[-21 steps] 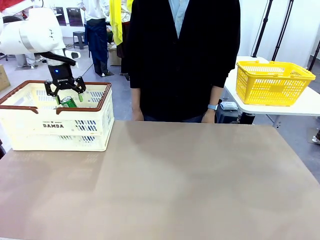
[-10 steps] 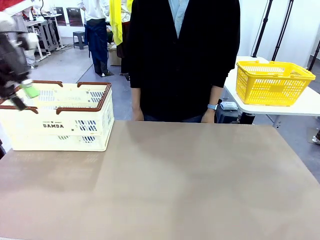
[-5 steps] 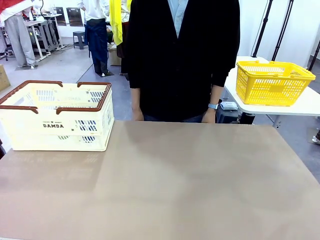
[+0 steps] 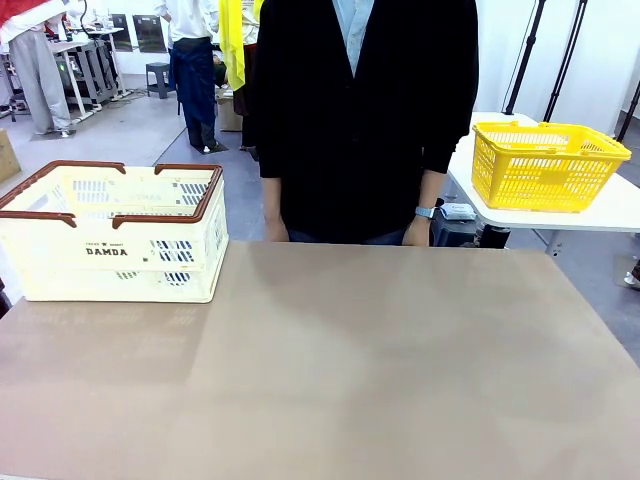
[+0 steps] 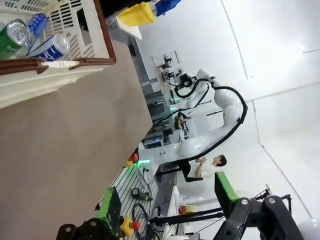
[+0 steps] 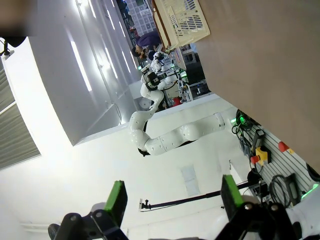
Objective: Place the drinks into the Shopping basket.
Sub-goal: Pick up one drink and place it into the Shopping basket.
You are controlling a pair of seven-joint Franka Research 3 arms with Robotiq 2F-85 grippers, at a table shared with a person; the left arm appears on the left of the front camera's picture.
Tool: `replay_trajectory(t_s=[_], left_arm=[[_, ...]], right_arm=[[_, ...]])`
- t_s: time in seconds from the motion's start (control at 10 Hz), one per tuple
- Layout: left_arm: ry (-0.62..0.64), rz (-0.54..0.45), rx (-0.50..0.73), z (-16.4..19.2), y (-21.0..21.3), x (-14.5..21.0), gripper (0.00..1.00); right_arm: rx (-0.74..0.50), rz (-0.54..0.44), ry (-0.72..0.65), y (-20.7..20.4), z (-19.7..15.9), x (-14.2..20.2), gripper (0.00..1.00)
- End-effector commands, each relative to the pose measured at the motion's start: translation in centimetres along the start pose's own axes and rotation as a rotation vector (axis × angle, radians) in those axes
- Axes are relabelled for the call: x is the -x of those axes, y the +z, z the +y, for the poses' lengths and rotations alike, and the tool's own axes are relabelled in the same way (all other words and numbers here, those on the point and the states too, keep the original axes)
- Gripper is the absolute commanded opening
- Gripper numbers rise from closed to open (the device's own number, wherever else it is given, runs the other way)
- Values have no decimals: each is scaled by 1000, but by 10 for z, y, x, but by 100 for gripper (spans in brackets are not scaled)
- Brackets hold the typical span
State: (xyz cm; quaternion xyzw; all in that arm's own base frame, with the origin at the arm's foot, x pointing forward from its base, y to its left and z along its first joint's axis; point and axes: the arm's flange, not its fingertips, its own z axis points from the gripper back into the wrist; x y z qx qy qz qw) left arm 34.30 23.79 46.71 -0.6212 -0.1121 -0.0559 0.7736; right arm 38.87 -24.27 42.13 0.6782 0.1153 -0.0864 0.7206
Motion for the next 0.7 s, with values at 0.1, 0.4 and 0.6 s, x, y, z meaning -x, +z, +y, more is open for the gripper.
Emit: replay_trajectory(t_s=[0.1, 0.4, 0.6], left_arm=[[-12, 5, -15, -2, -1, 5, 100], [-12, 5, -15, -2, -1, 5, 100], [-12, 5, -15, -2, -1, 5, 100]], right_arm=[[-7, -8, -15, 0, 6, -1, 100], [-7, -8, -15, 0, 6, -1, 100], [-7, -8, -15, 0, 6, -1, 100]])
